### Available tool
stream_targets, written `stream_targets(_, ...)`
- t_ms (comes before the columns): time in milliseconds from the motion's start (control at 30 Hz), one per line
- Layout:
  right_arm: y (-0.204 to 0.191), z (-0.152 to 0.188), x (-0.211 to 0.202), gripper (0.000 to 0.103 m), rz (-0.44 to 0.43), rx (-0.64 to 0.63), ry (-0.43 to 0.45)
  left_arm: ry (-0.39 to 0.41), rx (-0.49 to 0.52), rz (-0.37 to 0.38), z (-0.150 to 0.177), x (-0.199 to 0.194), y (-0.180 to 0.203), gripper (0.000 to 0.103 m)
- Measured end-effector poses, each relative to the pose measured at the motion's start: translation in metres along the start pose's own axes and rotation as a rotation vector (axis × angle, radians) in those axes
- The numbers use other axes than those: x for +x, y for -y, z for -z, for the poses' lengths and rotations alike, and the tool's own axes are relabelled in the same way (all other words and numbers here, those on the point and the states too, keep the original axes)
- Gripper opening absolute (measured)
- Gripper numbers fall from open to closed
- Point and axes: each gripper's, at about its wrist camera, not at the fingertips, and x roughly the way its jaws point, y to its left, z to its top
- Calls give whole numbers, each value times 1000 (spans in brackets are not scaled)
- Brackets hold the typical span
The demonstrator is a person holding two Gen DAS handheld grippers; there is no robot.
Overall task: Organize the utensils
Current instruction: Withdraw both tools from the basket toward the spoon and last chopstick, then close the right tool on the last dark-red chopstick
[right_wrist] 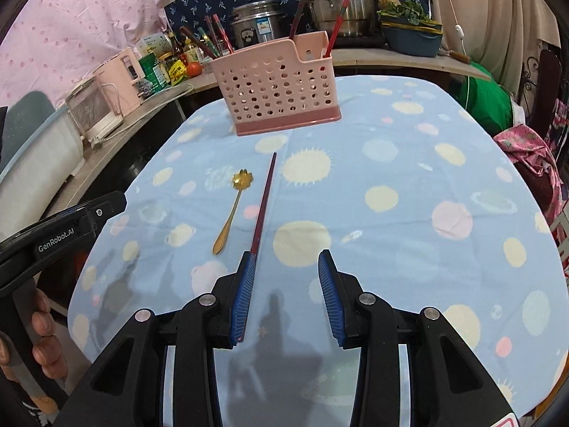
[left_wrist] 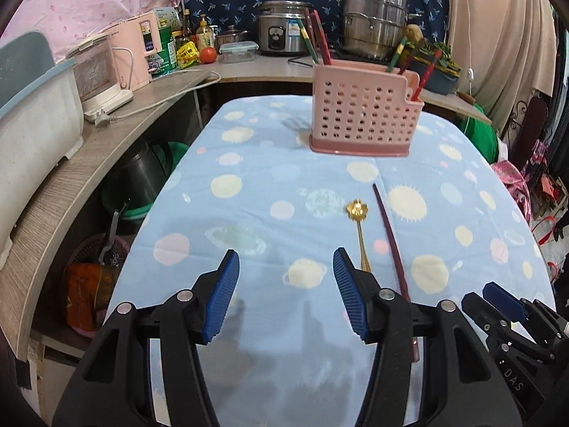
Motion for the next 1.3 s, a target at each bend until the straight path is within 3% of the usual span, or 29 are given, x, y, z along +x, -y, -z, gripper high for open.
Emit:
stream_targets(467, -25, 29, 24, 37, -34, -24, -69, -75, 29, -37, 29, 15, 1, 52)
stream_targets(700, -31, 32, 32, 37, -25, -37, -80, -97, 20, -38, 37, 21, -2, 58)
stream_targets(1300, -31, 38, 39, 7, 36, -80, -69, -135, 1, -24, 43, 34, -4, 64)
